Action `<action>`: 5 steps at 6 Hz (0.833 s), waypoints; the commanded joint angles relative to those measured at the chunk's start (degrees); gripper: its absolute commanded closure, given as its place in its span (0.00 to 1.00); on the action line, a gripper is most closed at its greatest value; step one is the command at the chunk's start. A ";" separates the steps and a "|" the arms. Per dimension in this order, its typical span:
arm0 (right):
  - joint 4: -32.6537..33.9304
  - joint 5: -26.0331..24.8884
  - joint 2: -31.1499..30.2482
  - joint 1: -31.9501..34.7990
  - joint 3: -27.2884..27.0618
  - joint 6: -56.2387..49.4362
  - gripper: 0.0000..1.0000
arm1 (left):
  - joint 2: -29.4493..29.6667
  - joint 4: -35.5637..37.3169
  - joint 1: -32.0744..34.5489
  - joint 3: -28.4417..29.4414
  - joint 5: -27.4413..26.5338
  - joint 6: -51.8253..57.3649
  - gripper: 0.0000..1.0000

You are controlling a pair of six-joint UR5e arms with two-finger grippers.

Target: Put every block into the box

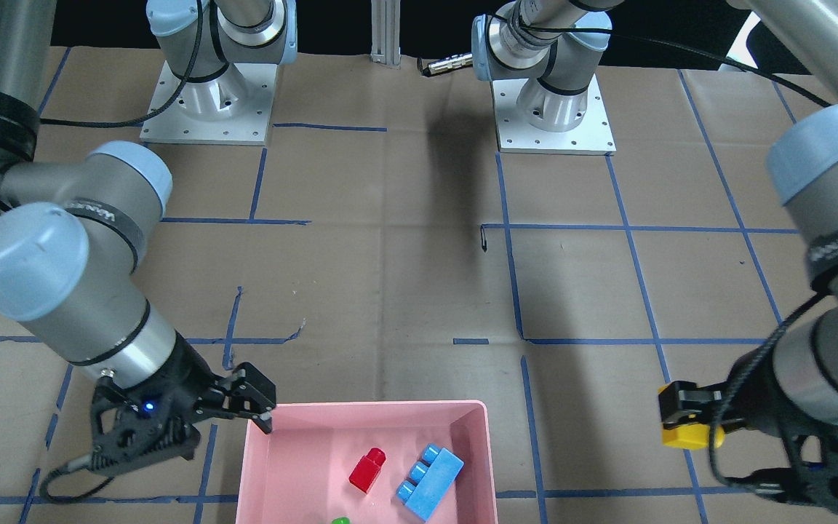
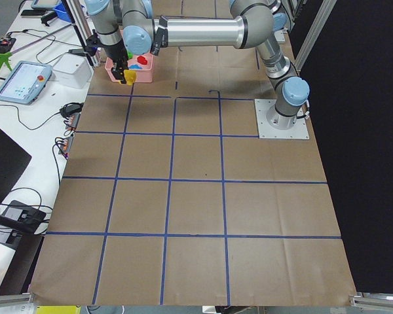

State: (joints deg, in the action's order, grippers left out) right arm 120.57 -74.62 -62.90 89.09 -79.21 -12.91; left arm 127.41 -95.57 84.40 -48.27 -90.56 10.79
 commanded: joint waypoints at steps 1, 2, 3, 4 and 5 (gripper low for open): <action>-9.78 -8.19 -12.71 -5.65 -9.77 -4.66 0.00 | 4.31 2.57 8.36 2.11 -0.05 -6.79 1.00; -14.09 -14.88 -18.78 -5.59 -12.26 -3.98 0.00 | 6.86 4.15 12.58 3.17 -0.14 -11.36 1.00; -25.97 -14.51 -24.85 -5.33 -13.07 -3.45 0.00 | 8.28 5.47 15.76 3.96 0.03 -15.32 1.00; -33.40 -14.42 -27.69 -1.94 -12.56 3.61 0.00 | 9.34 5.83 17.97 4.75 -0.05 -16.49 1.00; -33.30 -15.46 -28.33 3.75 -12.38 7.51 0.00 | 10.74 7.75 18.51 4.76 0.03 -17.81 1.00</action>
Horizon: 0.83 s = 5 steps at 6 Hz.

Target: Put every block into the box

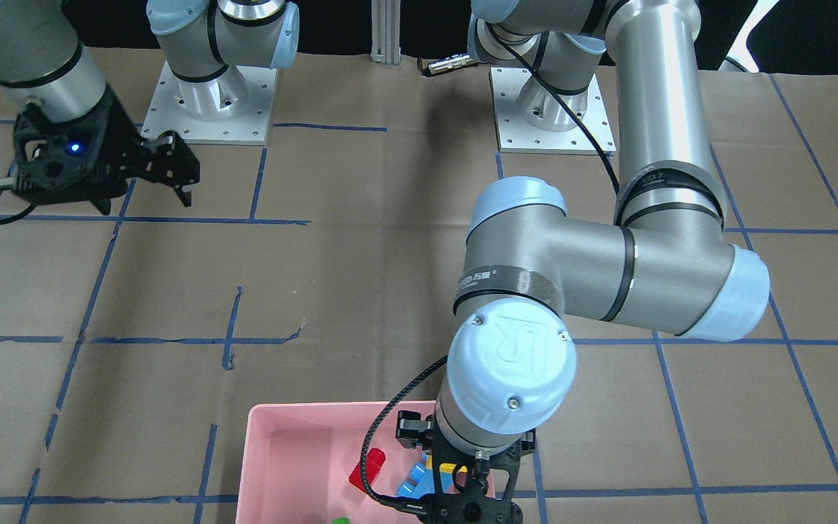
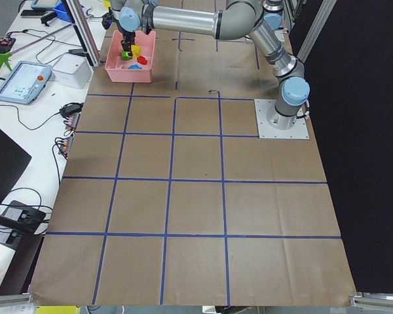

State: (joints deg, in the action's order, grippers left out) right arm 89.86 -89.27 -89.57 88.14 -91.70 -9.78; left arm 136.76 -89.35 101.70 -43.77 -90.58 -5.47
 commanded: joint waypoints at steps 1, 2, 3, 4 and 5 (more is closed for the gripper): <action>-2.49 -0.82 -2.18 9.37 -0.41 11.38 0.00 | 3.57 4.50 1.30 0.27 0.05 -1.65 1.00; -2.67 -0.65 -3.14 10.55 -1.02 14.41 0.00 | 5.60 7.06 1.22 0.27 -0.12 -1.65 1.00; -3.54 -0.56 -3.33 10.74 -1.81 13.66 0.00 | 6.05 7.87 1.13 0.18 -0.13 -1.65 1.00; -3.11 -0.56 -3.33 10.74 -3.99 13.39 0.00 | 5.97 7.96 1.13 -0.17 -0.13 -1.65 0.64; -3.02 -0.82 -3.68 10.65 -4.45 13.39 0.00 | 5.45 8.22 1.21 -0.61 -0.39 -1.74 0.10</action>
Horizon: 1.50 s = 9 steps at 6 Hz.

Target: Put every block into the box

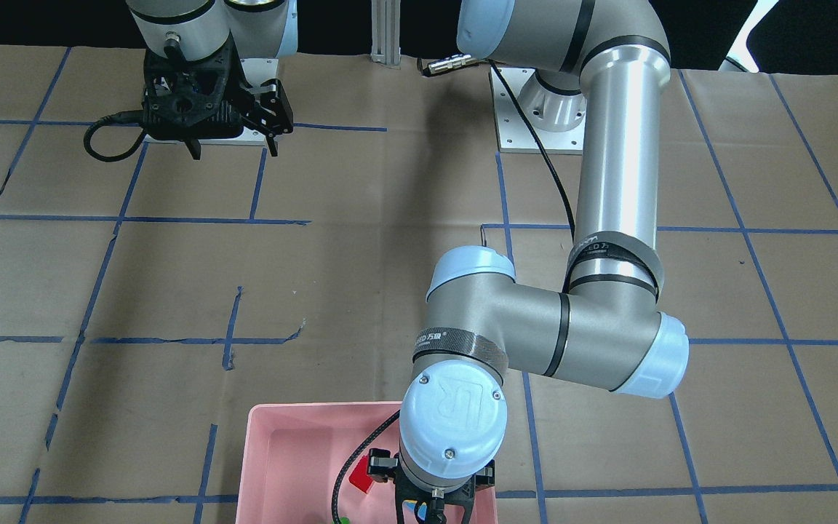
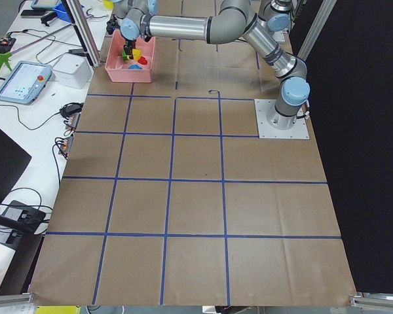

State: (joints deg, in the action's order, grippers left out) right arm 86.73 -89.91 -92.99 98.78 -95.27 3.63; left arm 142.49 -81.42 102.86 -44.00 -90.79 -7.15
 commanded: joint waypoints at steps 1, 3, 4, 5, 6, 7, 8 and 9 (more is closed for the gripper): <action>-0.07 -0.09 -0.35 -0.17 -0.88 -0.03 0.00 | -1.93 -0.13 -0.03 0.05 -2.26 0.12 0.01; -0.07 -0.08 -0.35 -0.26 -0.97 -0.03 0.00 | -9.38 -6.78 -1.25 -2.83 -2.72 0.73 0.00; 0.02 -0.09 -0.27 -0.35 -0.97 -0.03 0.00 | -15.34 -9.86 -4.04 -6.67 -2.55 2.91 0.00; 0.54 0.00 -0.09 -0.96 -0.97 -0.03 0.00 | -22.44 -10.42 -7.81 -14.11 -2.46 9.19 0.00; 0.72 0.09 0.26 -2.70 -0.88 -1.68 0.00 | -31.48 -10.25 -12.11 -24.45 -1.94 13.61 0.00; 0.28 0.96 0.26 -6.37 -0.79 -3.09 0.00 | -40.36 -9.38 -12.85 -34.47 -2.46 14.09 0.00; 0.02 1.06 0.18 -7.63 -0.79 -5.45 0.00 | -46.62 -7.54 -13.03 -42.49 -2.46 13.40 0.00; 0.10 1.06 0.00 -7.55 -0.79 -5.39 0.00 | -48.77 -4.22 -12.34 -45.44 -2.37 12.69 0.00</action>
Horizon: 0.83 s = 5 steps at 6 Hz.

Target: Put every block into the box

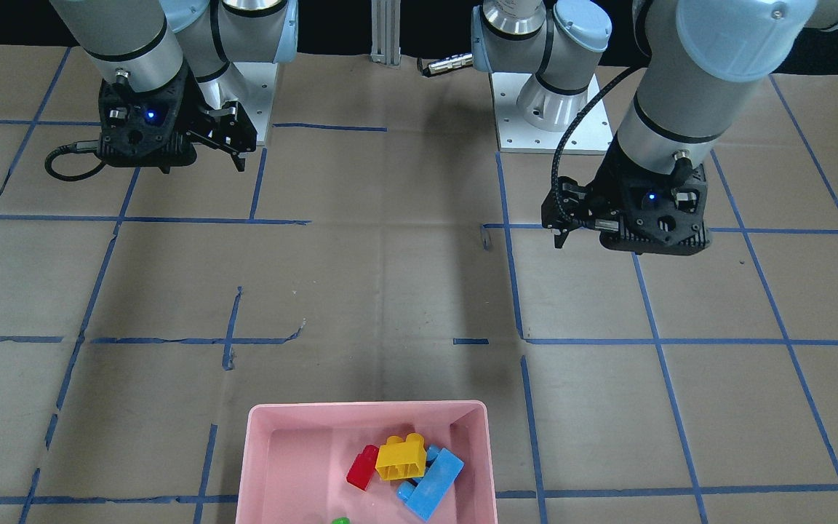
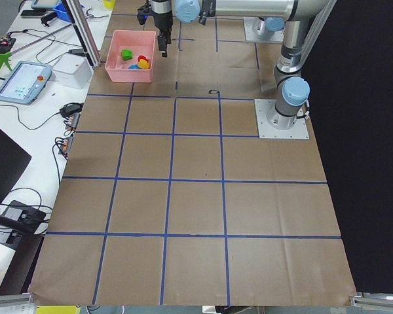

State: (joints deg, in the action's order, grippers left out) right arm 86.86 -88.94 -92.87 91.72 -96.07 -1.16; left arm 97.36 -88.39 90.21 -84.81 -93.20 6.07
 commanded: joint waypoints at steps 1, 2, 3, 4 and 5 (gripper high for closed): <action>0.24 0.08 -0.47 -0.49 0.18 -0.69 0.00 | -5.06 2.96 0.75 -6.14 0.47 -0.62 0.00; 0.32 0.17 -0.13 -0.40 0.36 -0.69 0.00 | -5.60 2.96 0.76 -6.33 0.47 -0.01 0.00; 0.33 0.17 -0.12 -0.40 0.54 -0.69 0.00 | -6.39 3.05 0.76 -6.25 0.65 0.08 0.00; 0.50 0.00 -0.47 -0.40 0.62 -0.60 0.00 | -6.31 2.96 0.67 -5.64 2.22 0.08 0.00; 0.94 0.08 -0.47 -0.66 0.89 -0.69 0.00 | -6.40 2.87 0.58 -5.02 3.62 0.08 0.00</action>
State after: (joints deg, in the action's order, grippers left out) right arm 87.45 -88.88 -93.26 91.24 -95.41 -1.80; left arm 91.08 -85.45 90.87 -90.37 -90.88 6.14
